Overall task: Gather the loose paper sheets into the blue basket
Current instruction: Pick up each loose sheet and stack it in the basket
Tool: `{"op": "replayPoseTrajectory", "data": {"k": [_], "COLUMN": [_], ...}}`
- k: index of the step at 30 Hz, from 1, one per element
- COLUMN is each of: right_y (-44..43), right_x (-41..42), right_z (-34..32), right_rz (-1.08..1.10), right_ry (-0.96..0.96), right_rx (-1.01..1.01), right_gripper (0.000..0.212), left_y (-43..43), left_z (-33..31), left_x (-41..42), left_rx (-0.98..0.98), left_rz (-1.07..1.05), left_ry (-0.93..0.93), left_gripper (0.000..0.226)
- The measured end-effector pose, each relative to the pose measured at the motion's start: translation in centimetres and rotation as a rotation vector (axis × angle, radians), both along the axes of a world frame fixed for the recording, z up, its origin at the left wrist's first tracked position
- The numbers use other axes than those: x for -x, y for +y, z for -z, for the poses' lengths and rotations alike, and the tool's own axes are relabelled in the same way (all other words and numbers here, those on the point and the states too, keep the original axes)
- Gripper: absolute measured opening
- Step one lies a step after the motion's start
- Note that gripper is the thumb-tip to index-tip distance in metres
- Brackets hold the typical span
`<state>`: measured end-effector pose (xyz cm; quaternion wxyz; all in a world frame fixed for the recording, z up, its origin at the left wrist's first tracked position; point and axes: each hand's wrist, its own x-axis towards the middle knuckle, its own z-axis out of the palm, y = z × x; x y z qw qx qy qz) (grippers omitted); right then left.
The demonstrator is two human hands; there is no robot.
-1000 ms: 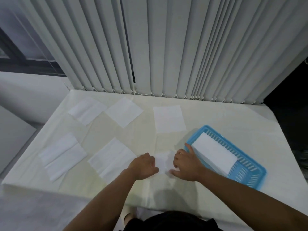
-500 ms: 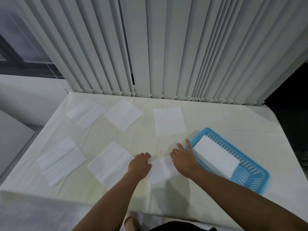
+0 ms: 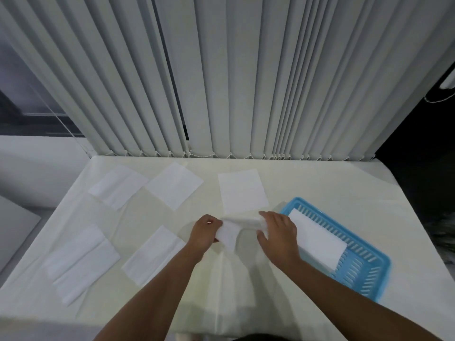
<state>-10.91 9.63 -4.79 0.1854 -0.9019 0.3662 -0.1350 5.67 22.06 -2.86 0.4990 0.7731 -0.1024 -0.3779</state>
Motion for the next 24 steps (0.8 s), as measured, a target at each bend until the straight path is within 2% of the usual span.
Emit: {"op": "replayPoseTrajectory", "data": {"k": [3,7,10,12,15,18,22,24], "right_y": [0.4,0.5,0.6,0.7,0.4,0.0,-0.8,-1.4], "right_x": [-0.1,-0.7,-0.8,-0.7,-0.5,0.4,2.8,4.3], "right_z": [-1.3,-2.8,-4.1,-4.6,-5.4,-6.8,-7.6,-7.3], "right_rz": [0.219,0.484,0.540,0.533,0.562,0.495,0.416,0.410], "right_ry": [-0.109,-0.295,-0.396,-0.473,-0.638,-0.595,-0.486,-0.468], "right_rx": [-0.279,-0.769,-1.168,-1.314,-1.239,-1.081,-1.100,-1.117], "right_gripper": [0.056,0.057,0.052,0.041,0.019,0.006,0.004,0.011], "left_y": [-1.7,-4.1,-5.3,-5.8,-6.5,-7.0,-8.4,-9.3], "left_z": [-1.4,-2.7,-3.2,-3.3,-3.4,-3.9,-4.6,-5.0], "left_x": [0.2,1.3,2.7,3.7,4.9,5.2,3.9,3.1], "left_rx": [0.113,0.238,0.337,0.348,0.381,0.429,0.425,0.395], "left_rz": [-0.101,-0.165,-0.159,-0.113,-0.073,-0.059,-0.091,-0.080], "left_ry": [0.100,0.248,0.362,0.378,0.427,0.526,0.558,0.536], "left_gripper": [0.004,0.030,0.030,0.027,0.021,0.013,0.019,0.015]}}
